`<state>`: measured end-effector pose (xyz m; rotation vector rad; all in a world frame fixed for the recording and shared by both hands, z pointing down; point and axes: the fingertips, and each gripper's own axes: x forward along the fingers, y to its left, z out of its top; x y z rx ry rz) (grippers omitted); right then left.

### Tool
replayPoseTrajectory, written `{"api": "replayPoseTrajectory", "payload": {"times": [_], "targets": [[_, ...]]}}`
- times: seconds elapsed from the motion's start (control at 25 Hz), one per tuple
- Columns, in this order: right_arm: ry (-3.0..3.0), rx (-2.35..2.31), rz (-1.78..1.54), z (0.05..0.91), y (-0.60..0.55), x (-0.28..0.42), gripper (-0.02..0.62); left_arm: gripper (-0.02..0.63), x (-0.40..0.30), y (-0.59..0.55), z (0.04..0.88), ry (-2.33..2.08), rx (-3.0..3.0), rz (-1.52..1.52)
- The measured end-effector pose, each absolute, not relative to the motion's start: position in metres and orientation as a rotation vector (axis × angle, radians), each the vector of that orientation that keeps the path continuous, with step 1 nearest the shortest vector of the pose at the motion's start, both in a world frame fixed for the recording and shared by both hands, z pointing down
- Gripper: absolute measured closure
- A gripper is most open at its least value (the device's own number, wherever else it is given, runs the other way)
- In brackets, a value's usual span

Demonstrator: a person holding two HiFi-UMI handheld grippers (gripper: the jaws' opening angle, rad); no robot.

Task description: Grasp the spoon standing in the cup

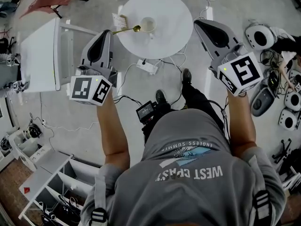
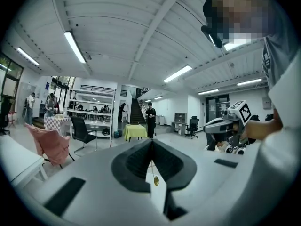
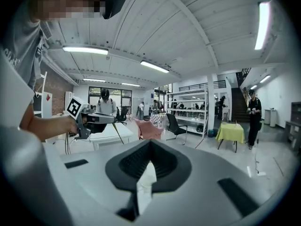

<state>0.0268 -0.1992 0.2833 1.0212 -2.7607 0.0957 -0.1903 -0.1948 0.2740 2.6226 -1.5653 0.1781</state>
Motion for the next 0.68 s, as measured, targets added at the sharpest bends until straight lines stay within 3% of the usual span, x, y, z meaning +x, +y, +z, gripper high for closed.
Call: {"api": "replayPoseTrajectory", "payload": {"times": [0.68], "targets": [[-2.769,1.026,0.033,0.257,-0.172,0.022,0.594,0.603,-0.198,-0.148,0.243,-1.560,2.673,0.114]]}}
